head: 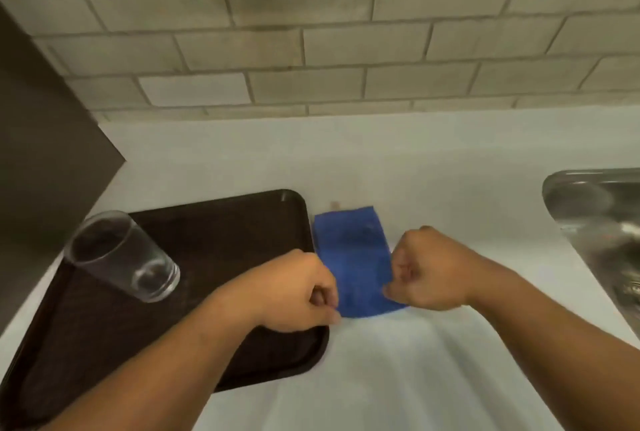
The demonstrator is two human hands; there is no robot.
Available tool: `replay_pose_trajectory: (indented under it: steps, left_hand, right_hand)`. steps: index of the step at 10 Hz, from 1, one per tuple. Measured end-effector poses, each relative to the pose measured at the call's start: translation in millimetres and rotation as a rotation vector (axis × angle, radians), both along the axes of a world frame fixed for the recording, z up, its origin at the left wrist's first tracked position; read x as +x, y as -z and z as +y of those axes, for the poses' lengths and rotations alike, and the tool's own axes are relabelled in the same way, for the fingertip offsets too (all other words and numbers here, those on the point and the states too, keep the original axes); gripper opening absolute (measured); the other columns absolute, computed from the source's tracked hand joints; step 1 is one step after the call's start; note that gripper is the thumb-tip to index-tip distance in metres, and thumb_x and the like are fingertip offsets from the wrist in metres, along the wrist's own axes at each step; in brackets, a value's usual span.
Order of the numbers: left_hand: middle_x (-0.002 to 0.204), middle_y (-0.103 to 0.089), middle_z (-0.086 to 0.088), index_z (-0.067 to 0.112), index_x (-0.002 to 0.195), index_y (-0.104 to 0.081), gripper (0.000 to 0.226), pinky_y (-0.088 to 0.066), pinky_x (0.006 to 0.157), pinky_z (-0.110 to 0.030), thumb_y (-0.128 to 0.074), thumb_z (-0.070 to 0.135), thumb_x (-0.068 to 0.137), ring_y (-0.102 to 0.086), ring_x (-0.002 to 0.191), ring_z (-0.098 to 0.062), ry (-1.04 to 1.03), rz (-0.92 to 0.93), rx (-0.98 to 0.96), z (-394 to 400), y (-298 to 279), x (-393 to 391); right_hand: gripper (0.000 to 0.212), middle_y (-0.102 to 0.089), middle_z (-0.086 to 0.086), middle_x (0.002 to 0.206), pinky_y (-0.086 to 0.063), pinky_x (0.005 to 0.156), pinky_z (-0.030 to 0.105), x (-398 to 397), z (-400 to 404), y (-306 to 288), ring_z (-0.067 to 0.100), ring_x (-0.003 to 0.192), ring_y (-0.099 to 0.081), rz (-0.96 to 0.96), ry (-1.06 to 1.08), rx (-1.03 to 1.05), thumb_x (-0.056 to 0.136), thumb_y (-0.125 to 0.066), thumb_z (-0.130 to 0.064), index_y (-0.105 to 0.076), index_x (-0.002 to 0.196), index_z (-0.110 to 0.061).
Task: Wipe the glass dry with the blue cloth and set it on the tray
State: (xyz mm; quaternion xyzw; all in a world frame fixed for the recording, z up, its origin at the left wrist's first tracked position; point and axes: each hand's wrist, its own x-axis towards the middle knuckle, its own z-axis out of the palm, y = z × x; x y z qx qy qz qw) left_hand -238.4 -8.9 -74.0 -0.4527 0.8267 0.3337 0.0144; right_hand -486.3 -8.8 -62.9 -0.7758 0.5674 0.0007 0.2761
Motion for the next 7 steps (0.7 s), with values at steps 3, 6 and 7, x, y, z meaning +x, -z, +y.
replay_pose_trajectory:
  steps: [3, 6, 7]
  left_hand:
    - [0.178, -0.006, -0.010, 0.016, 0.165, -0.007, 0.139, 0.005, 0.120, -0.076, -0.064, 0.087, 0.061, 0.001, 0.163, -0.029, -0.066, -0.467, -0.223, -33, 61, -52]
    - [0.176, -0.018, -0.010, 0.016, 0.163, -0.016, 0.139, 0.010, 0.114, -0.082, -0.062, 0.091, 0.056, -0.013, 0.161, -0.028, -0.045, -0.466, -0.281, -42, 58, -50]
    - [0.167, -0.038, -0.003, 0.018, 0.158, -0.028, 0.128, 0.008, 0.115, -0.081, -0.069, 0.087, 0.058, -0.029, 0.155, -0.025, -0.115, -0.400, -0.288, -48, 48, -42]
  right_hand:
    - [0.082, -0.005, 0.021, 0.170, -0.008, 0.126, 0.044, 40, -26, 81, 0.032, 0.157, 0.000, 0.167, -0.168, -0.124, 0.094, -0.044, -0.035, -0.006, 0.158, 0.000]
    - [0.088, -0.004, 0.015, 0.171, -0.007, 0.125, 0.051, 43, -32, 83, 0.032, 0.157, 0.000, 0.203, -0.112, -0.167, 0.088, -0.038, -0.048, -0.006, 0.160, -0.010]
    - [0.087, -0.012, 0.012, 0.171, -0.010, 0.122, 0.056, 54, -43, 70, 0.035, 0.155, -0.009, 0.171, -0.068, -0.172, 0.085, -0.046, -0.047, -0.014, 0.159, -0.015]
